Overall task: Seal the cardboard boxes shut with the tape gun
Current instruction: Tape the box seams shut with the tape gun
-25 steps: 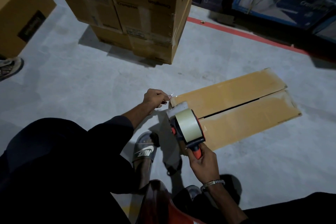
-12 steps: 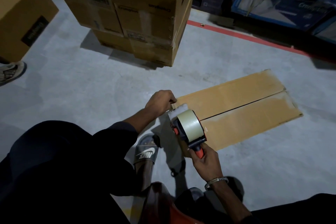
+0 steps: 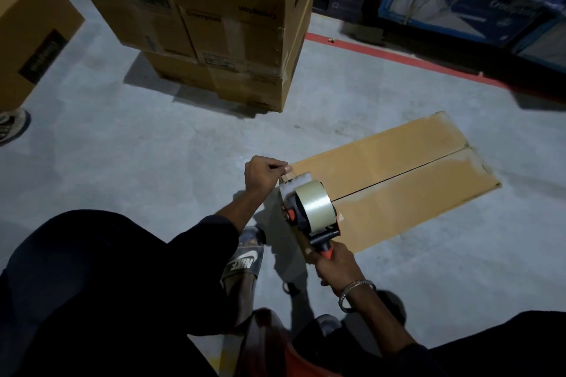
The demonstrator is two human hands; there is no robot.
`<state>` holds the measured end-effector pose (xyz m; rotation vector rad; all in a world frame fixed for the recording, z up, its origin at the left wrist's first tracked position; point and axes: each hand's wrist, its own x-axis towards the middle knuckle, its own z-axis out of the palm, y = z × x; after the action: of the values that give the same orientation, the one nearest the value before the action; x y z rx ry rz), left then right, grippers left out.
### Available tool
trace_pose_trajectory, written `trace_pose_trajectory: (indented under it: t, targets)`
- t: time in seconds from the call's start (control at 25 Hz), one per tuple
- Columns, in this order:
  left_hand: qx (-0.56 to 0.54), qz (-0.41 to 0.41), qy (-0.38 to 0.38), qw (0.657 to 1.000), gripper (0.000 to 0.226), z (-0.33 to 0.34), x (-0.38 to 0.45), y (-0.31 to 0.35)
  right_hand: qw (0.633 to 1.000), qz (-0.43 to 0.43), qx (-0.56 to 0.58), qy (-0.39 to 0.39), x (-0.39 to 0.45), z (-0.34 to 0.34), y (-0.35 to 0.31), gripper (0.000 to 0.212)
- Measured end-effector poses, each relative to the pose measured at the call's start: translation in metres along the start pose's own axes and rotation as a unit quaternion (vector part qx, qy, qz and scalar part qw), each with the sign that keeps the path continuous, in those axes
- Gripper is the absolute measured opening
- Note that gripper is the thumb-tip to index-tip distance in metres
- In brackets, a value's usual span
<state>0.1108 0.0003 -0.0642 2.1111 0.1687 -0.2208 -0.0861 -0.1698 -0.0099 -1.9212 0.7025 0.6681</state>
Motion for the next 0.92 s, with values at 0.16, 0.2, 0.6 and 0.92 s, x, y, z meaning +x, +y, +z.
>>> trace_pose_trajectory:
  t: [0.16, 0.2, 0.6, 0.92]
  targets:
    - [-0.046, -0.067, 0.037, 0.996, 0.014, 0.01, -0.003, -0.005, 0.998, 0.045, -0.012, 0.035, 0.0, 0.003, -0.015, 0.027]
    - [-0.063, -0.071, 0.024, 0.995, 0.013, 0.012, -0.003, -0.008, 0.998, 0.046, -0.032, 0.037, -0.002, 0.002, -0.017, 0.028]
    - [-0.099, -0.128, -0.024, 0.987, 0.023, 0.007, 0.009, -0.008, 0.99, 0.114, -0.086, 0.0, -0.055, -0.021, 0.013, 0.037]
    - [-0.129, -0.164, -0.011, 0.978, 0.023, 0.008, 0.003, 0.001, 0.972, 0.122, -0.201, -0.004, -0.089, -0.036, 0.025, 0.02]
